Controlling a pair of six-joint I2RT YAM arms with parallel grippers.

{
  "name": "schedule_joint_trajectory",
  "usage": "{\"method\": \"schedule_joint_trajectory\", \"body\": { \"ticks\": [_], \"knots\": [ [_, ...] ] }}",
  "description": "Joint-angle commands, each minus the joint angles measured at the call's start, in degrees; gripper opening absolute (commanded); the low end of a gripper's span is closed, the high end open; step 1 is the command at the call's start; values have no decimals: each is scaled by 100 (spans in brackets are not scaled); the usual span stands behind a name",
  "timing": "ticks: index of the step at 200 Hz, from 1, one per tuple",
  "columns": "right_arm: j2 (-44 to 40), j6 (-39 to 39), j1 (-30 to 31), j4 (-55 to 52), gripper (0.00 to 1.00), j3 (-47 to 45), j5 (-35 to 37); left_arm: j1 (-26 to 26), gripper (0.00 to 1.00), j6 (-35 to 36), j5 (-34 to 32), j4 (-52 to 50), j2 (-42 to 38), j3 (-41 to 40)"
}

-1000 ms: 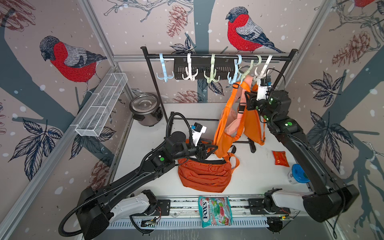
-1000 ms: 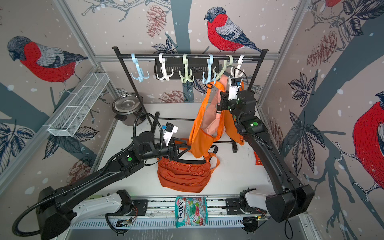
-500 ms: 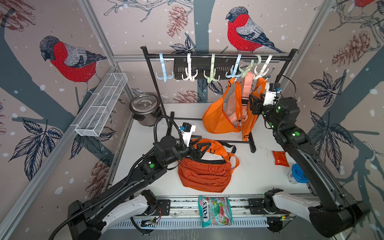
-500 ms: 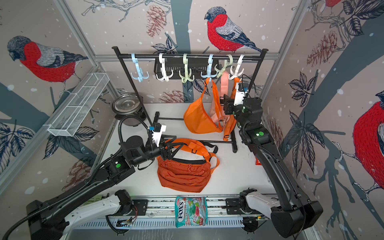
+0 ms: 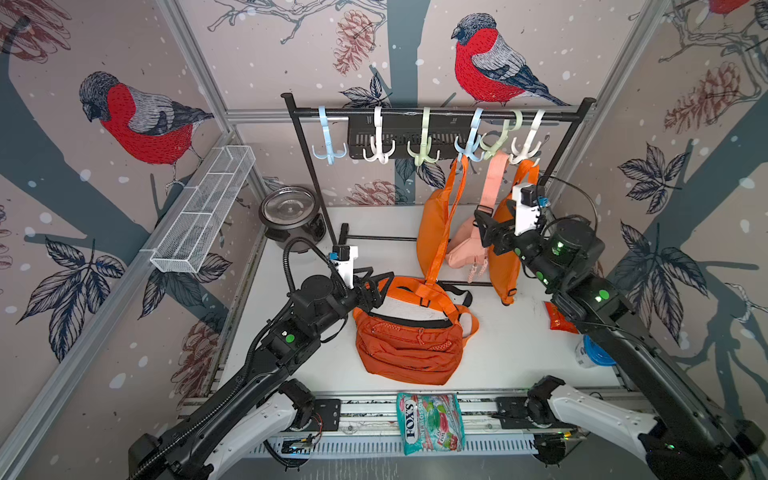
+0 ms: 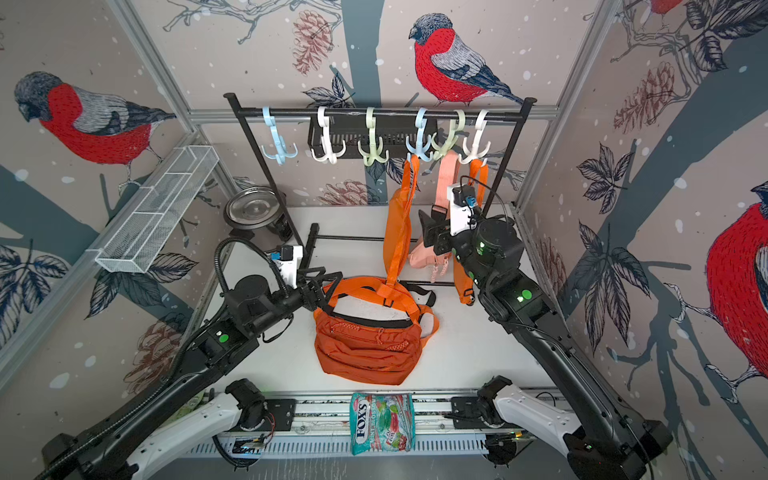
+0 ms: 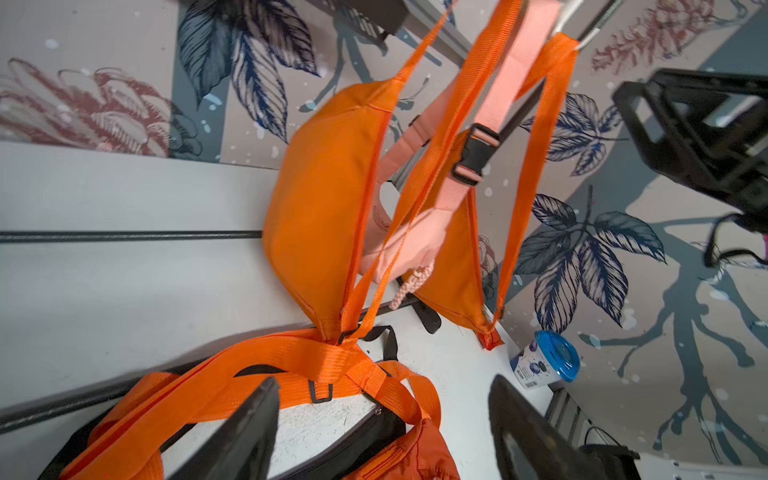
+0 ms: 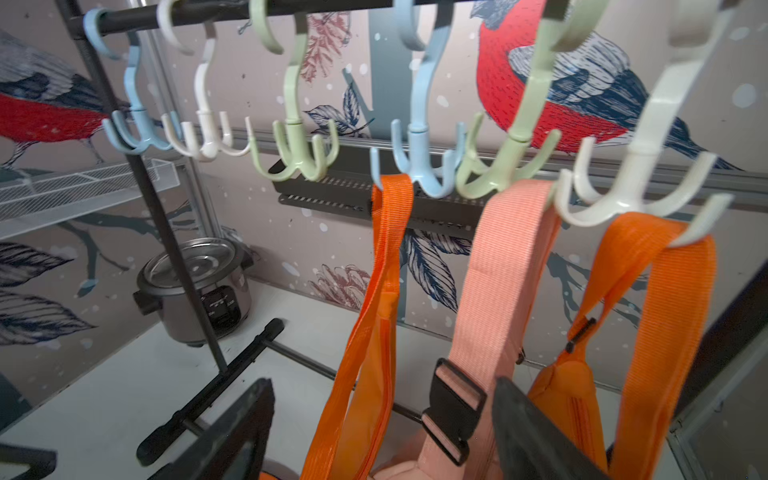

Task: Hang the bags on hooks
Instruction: Hang the bag on the hook, then pick up the bag from the bag.

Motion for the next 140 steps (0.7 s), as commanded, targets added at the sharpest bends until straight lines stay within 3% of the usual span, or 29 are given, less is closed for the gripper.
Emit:
{"method": "schedule_joint_trajectory", "body": {
  "ticks": [1, 80, 140],
  "knots": [
    [-16, -399, 455, -456, 84, 49, 139, 326, 78, -535, 15, -13, -123, -163],
    [358, -392, 2385, -1581, 87, -319, -137, 1465, 79, -1315, 578, 43, -592, -732],
    [857, -158, 2847, -1668, 89, -952, -616, 1516, 79, -1280, 841, 180, -750, -778]
  ]
}}
